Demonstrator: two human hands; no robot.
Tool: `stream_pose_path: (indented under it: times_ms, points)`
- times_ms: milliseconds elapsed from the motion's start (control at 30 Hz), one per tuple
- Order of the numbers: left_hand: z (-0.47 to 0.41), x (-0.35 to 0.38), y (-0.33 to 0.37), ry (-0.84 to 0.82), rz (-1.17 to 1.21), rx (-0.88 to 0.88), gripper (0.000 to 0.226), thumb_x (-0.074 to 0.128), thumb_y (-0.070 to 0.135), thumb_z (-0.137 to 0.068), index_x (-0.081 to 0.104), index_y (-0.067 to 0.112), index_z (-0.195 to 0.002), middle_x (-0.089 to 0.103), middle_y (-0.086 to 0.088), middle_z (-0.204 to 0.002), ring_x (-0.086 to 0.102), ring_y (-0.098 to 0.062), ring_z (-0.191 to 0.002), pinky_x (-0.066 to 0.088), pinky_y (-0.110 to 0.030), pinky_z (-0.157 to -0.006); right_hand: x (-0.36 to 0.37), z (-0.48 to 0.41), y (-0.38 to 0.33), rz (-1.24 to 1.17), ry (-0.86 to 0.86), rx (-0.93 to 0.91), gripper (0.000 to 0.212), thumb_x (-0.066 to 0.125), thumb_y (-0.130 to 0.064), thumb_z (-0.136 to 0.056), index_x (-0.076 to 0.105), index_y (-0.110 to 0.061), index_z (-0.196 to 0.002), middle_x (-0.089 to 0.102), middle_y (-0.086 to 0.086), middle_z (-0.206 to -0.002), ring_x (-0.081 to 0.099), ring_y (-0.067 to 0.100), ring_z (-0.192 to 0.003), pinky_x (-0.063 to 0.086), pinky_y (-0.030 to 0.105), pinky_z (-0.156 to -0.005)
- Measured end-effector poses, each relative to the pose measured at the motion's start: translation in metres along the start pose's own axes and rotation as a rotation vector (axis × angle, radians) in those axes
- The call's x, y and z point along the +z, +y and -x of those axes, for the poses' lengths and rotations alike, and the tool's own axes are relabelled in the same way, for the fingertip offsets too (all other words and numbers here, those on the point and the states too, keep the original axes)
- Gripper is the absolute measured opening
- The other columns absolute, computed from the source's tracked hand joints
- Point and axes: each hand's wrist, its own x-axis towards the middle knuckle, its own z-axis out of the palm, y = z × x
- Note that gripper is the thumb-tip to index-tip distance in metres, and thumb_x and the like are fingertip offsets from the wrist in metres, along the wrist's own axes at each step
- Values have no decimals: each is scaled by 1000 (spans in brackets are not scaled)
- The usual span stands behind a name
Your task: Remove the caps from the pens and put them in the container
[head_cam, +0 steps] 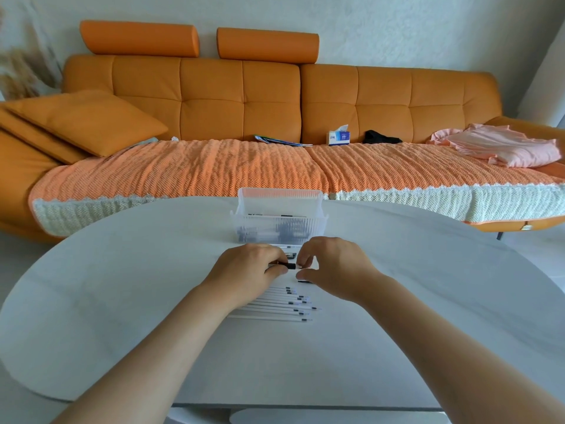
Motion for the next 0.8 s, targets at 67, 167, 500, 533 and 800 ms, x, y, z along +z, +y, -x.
stream_pose_path:
  times_ms: [67, 167, 500, 533, 800]
  points:
    - [0, -1, -1, 5, -7, -2, 15, 58, 40, -93, 67, 35, -105, 68, 17, -100, 61, -8, -89, 46, -27, -72, -1, 1, 0, -21, -25, -14, 34, 65, -55, -86, 61, -37, -115, 61, -20, -107, 58, 6, -94, 48, 27, -79]
    - [1, -3, -2, 8, -10, -2, 15, 58, 40, -93, 67, 35, -104, 68, 15, -99, 60, -8, -87, 47, -28, -72, 1, 1, 0, -38, -68, -31, 32, 50, -52, -96, 63, -36, -122, 60, -18, -114, 59, 9, -98, 46, 28, -80]
    - [0, -2, -1, -10, -44, 30, 23, 50, 37, -99, 68, 27, -107, 64, 11, -97, 59, -14, -87, 38, -28, -66, 1, 0, -5, -18, 3, -5, 29, 73, -46, -82, 63, -33, -106, 60, -17, -106, 59, 8, -92, 45, 25, -74]
    - [0, -2, -1, -14, -39, 26, 23, 49, 38, -99, 67, 26, -106, 62, 11, -95, 58, -14, -85, 40, -28, -66, 1, 0, -6, -32, -9, -18, 34, 71, -50, -83, 61, -34, -112, 58, -18, -108, 59, 8, -93, 44, 25, -75]
    - [-1, -3, -2, -51, -20, -12, 25, 44, 39, -101, 65, 26, -103, 60, 11, -93, 56, -13, -85, 37, -29, -64, -2, -1, -9, -10, -40, -12, 23, 53, -42, -99, 71, -30, -106, 65, -10, -101, 59, 15, -90, 49, 33, -75]
